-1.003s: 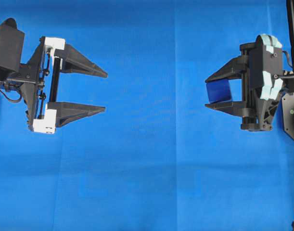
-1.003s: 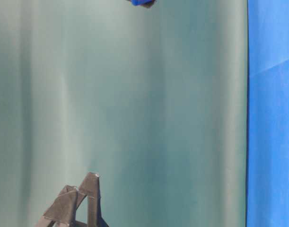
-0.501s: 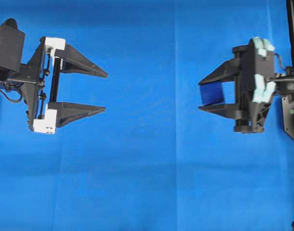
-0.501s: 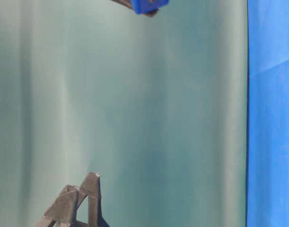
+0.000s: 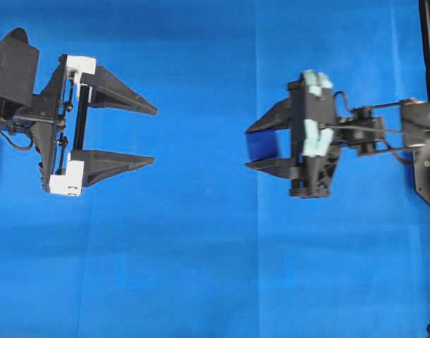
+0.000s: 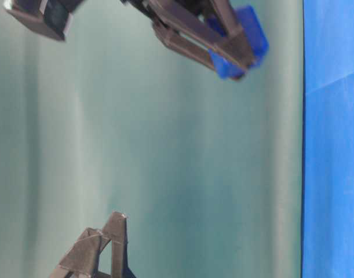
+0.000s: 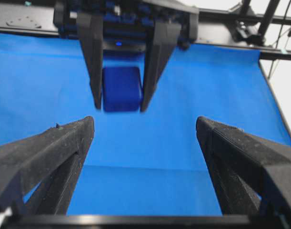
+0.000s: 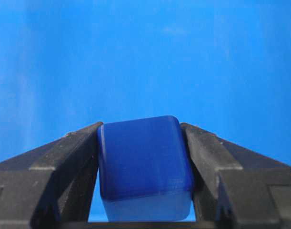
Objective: Handover the blue block to the right arm after grasping it with the left arm, then place it in the designated position.
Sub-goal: 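Move the right gripper toward table center and lower the cube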
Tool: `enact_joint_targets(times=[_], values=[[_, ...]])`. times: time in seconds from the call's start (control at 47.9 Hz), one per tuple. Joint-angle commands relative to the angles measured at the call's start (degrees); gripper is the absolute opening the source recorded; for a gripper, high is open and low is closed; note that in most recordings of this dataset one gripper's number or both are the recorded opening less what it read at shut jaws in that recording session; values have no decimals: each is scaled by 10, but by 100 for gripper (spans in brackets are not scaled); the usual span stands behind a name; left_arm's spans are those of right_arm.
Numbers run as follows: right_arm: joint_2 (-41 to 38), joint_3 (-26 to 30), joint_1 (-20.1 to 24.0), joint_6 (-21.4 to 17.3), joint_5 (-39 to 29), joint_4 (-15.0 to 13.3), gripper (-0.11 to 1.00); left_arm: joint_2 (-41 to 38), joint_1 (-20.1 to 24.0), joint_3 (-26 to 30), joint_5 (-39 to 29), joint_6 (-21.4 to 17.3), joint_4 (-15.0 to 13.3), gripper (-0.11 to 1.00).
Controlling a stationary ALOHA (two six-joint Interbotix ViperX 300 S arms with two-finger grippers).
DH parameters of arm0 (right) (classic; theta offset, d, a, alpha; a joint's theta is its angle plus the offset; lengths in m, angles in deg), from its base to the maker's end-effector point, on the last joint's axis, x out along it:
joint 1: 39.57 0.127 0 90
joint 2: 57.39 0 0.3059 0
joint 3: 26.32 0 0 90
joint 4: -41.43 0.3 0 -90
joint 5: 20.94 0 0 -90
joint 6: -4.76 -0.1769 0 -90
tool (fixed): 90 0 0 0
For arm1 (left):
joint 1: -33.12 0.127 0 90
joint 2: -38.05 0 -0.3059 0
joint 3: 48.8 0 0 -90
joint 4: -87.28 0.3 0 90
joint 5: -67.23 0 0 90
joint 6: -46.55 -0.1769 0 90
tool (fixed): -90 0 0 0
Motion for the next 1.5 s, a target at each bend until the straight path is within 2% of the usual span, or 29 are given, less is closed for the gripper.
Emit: enact_joint_targets(times=[0.0, 0.439, 0.815, 1.17, 1.483], values=[[-22, 25, -4, 0, 24, -2, 38, 5, 2, 11, 3, 0, 1, 91], [-178, 76, -14, 0, 130, 5, 37, 4, 3, 13, 3, 1, 0, 91], [-269, 127, -16, -1, 158, 11, 37, 3, 4, 13, 3, 1, 0, 91], [-312, 134, -31, -1, 187, 24, 37, 3, 5, 13, 3, 1, 1, 91], [-316, 134, -31, -1, 193, 31, 36, 4, 7, 13, 4, 0, 1, 91]])
